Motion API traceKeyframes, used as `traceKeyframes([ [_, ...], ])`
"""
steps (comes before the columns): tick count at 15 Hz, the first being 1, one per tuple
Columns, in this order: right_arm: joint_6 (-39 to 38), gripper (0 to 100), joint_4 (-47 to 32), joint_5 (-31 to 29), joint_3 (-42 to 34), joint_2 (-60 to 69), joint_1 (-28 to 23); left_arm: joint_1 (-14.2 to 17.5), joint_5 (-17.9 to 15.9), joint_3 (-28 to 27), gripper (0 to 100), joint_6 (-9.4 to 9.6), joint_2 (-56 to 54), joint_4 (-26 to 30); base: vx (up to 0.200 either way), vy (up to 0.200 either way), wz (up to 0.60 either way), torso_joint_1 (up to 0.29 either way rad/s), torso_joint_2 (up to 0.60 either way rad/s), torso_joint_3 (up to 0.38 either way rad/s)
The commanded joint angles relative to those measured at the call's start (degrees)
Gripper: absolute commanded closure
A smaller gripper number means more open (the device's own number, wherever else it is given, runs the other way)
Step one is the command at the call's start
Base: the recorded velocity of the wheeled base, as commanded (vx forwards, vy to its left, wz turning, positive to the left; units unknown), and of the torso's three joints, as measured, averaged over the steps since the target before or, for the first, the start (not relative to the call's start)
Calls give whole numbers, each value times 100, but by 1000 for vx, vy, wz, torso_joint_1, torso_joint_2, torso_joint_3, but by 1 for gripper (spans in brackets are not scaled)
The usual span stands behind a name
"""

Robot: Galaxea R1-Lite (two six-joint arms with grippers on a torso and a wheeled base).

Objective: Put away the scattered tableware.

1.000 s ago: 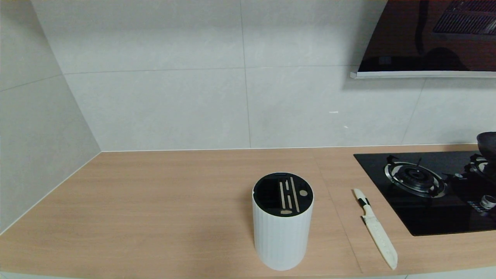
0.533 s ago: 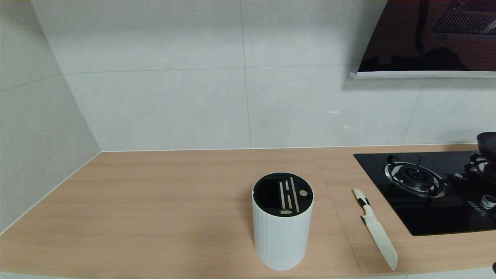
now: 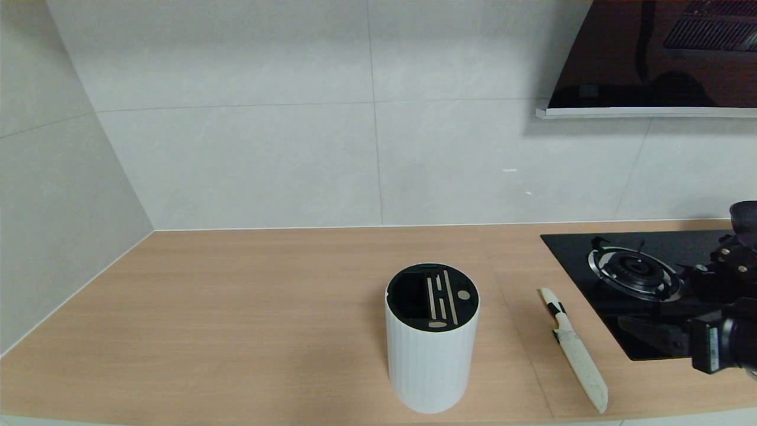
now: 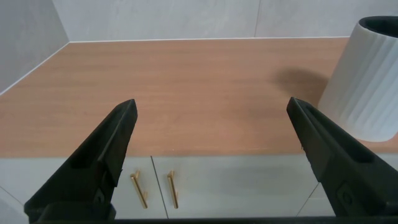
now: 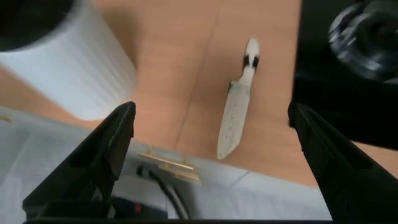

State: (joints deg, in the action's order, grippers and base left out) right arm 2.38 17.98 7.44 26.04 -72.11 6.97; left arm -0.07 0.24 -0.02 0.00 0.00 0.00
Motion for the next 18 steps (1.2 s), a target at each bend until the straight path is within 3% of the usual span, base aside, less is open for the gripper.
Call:
traceKeyframes([
  [1, 35, 0, 153, -49, 261, -1200, 155, -1, 2, 2, 0, 0, 0, 0, 0, 0, 0, 0, 0, 0],
  [9, 26, 0, 549, -93, 261, -2475, 164, -1, 2, 2, 0, 0, 0, 0, 0, 0, 0, 0, 0, 0],
  [14, -44, 0, 2227, -498, 226, -4074, -21, -1, 2, 2, 0, 0, 0, 0, 0, 0, 0, 0, 0, 0],
  [18, -53, 0, 3124, -902, 147, -4734, 6, -1, 2, 2, 0, 0, 0, 0, 0, 0, 0, 0, 0, 0],
])
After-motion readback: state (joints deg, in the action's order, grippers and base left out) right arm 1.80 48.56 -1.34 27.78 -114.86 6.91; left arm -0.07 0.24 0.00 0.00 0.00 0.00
